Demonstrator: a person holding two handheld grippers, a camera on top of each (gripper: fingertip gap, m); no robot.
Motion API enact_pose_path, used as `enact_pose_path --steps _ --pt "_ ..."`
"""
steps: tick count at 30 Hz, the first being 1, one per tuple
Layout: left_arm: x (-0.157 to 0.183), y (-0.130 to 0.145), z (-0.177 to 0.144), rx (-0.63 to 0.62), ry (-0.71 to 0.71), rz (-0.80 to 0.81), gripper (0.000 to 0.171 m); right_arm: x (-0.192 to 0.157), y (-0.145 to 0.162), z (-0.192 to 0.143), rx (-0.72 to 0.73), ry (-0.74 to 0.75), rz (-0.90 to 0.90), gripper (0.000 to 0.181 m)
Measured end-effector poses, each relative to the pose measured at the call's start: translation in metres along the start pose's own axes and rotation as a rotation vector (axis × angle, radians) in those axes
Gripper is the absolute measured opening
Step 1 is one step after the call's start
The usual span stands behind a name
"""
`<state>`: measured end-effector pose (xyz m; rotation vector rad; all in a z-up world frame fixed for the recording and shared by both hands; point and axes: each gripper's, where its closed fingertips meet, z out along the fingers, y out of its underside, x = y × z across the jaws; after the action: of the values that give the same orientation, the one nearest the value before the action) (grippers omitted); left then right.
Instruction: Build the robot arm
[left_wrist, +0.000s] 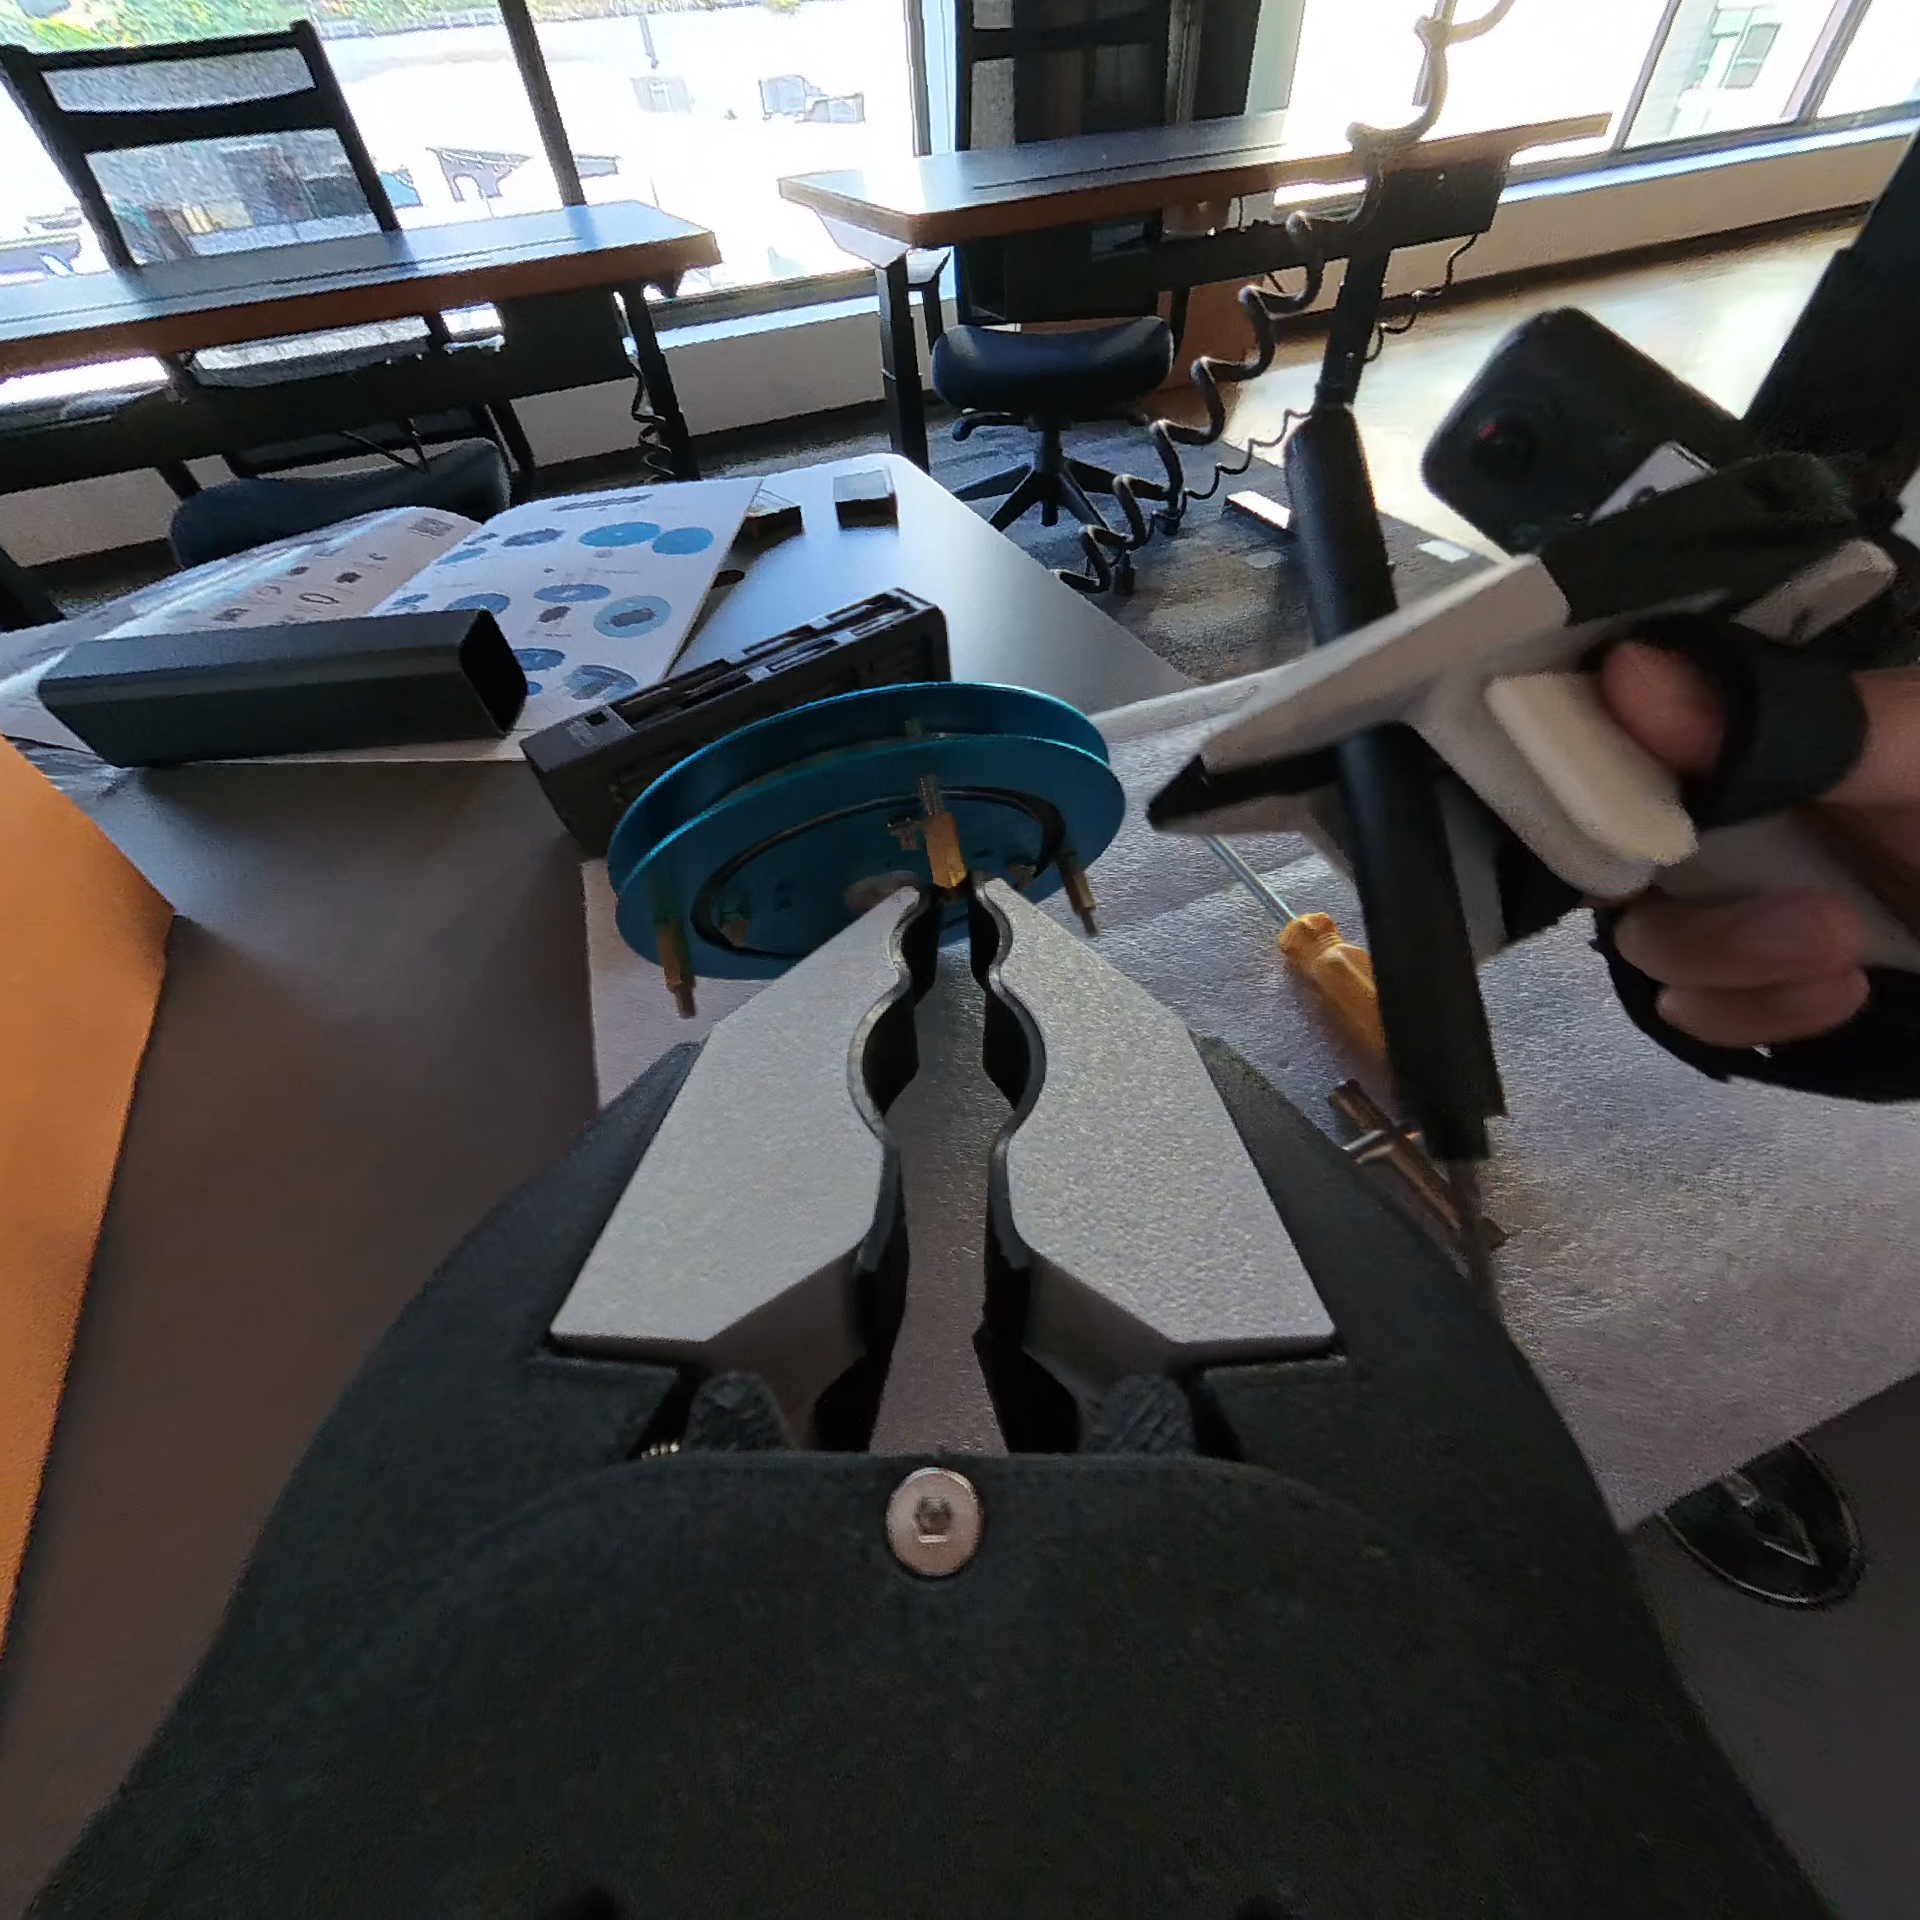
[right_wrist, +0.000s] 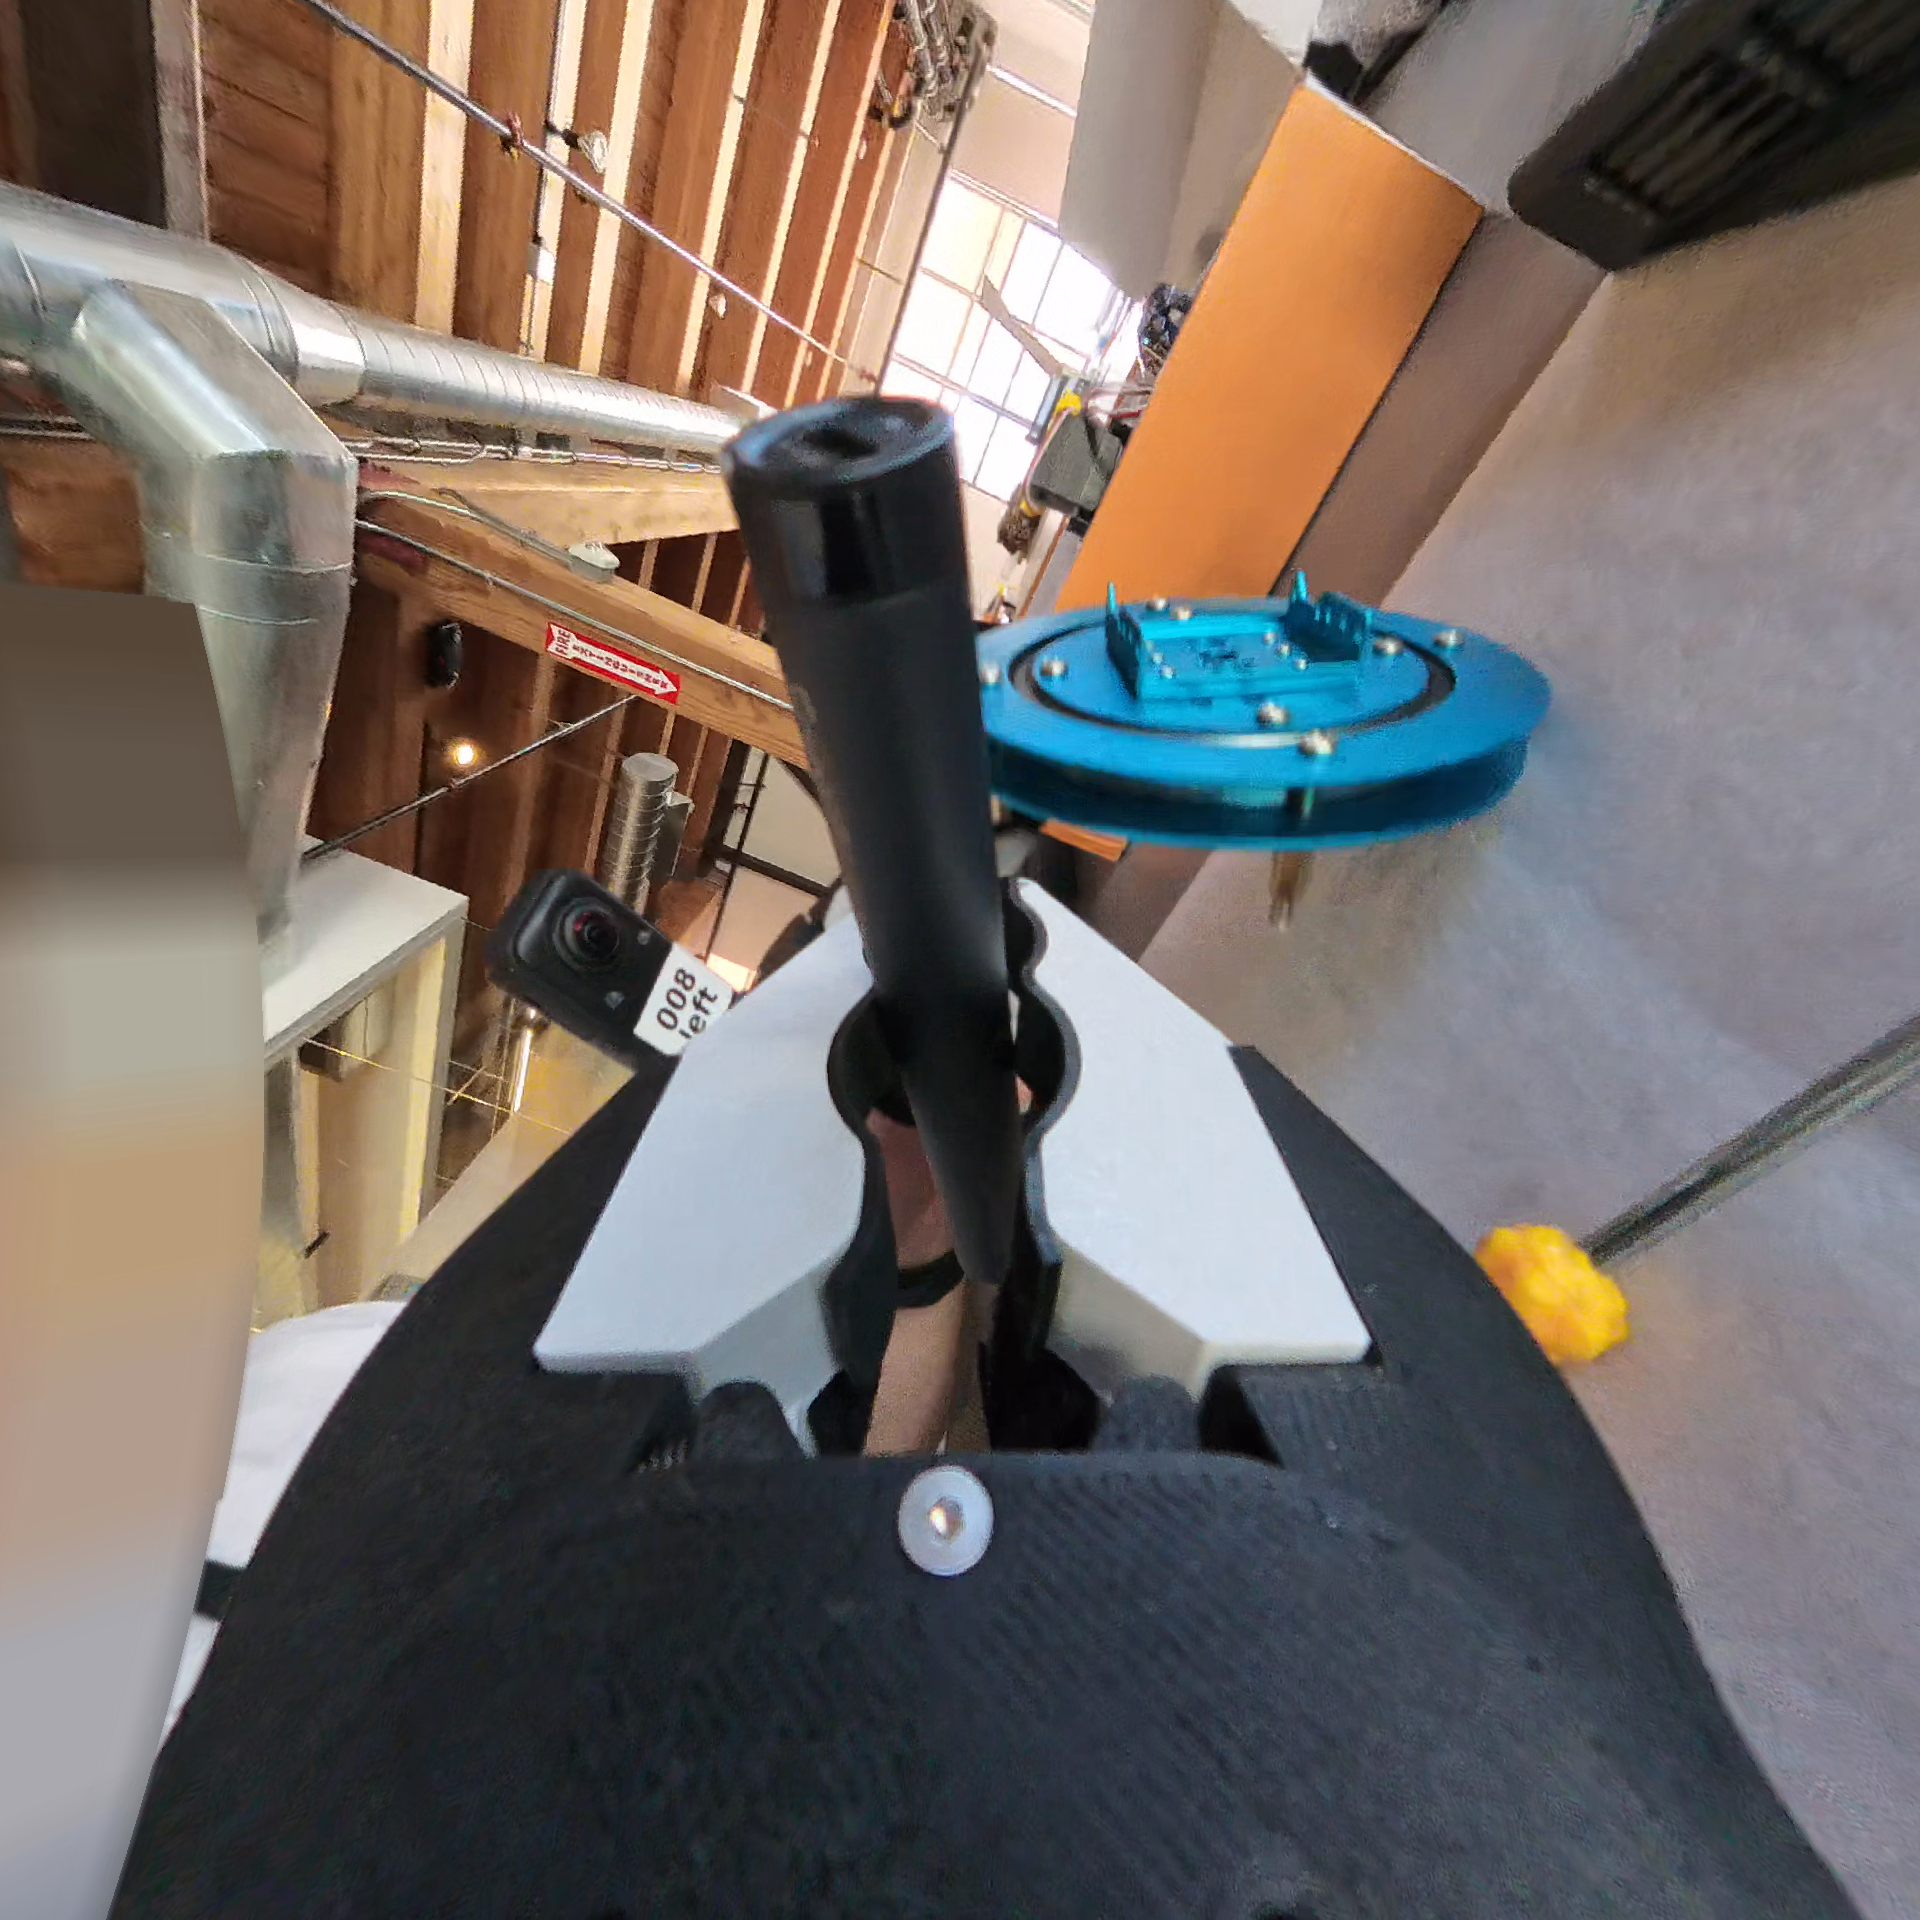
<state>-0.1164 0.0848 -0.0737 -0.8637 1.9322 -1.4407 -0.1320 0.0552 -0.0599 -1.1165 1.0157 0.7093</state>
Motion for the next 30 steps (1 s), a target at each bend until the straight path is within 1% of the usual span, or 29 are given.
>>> enact_pose_path --steps 3,7,9,13,15,16,17,18,19,25,28,30 --pt "-0.011 -0.003 -0.001 -0.010 -0.025 0.018 0.004 0.009 0.013 0.004 -0.027 0.069 -0.023 0.015" --pt "-0.021 -0.004 0.000 -0.018 -0.033 0.005 0.004 0.022 0.029 0.014 -0.153 0.184 -0.109 0.016" --pt "-0.022 -0.004 -0.001 -0.021 -0.028 0.009 0.004 0.022 0.027 0.018 -0.160 0.206 -0.144 0.015" --pt "-0.020 0.000 -0.004 -0.033 -0.033 0.035 0.004 0.032 0.029 0.022 -0.189 0.262 -0.140 0.015" --pt "-0.020 0.001 -0.006 -0.038 -0.038 0.043 0.004 0.034 0.029 0.022 -0.197 0.277 -0.129 0.024" --pt "-0.020 0.002 -0.007 -0.040 -0.040 0.047 0.004 0.036 0.031 0.022 -0.215 0.292 -0.130 0.029" --pt "-0.019 0.003 -0.008 -0.044 -0.043 0.051 0.004 0.038 0.033 0.020 -0.233 0.318 -0.147 0.030" --pt "-0.019 0.005 -0.009 -0.048 -0.046 0.057 0.004 0.041 0.033 0.017 -0.250 0.357 -0.169 0.036" --pt "-0.019 0.007 -0.011 -0.052 -0.052 0.063 0.004 0.043 0.034 0.015 -0.267 0.390 -0.195 0.039" --pt "-0.016 0.013 -0.016 -0.058 -0.057 0.060 0.004 0.050 0.033 -0.010 -0.365 0.585 -0.374 0.042" --pt "-0.019 0.015 -0.016 -0.065 -0.067 0.075 0.004 0.038 0.023 -0.015 -0.340 0.571 -0.460 0.041" --pt "-0.020 0.014 -0.016 -0.067 -0.066 0.081 0.004 0.017 0.016 -0.008 -0.303 0.442 -0.567 0.040"
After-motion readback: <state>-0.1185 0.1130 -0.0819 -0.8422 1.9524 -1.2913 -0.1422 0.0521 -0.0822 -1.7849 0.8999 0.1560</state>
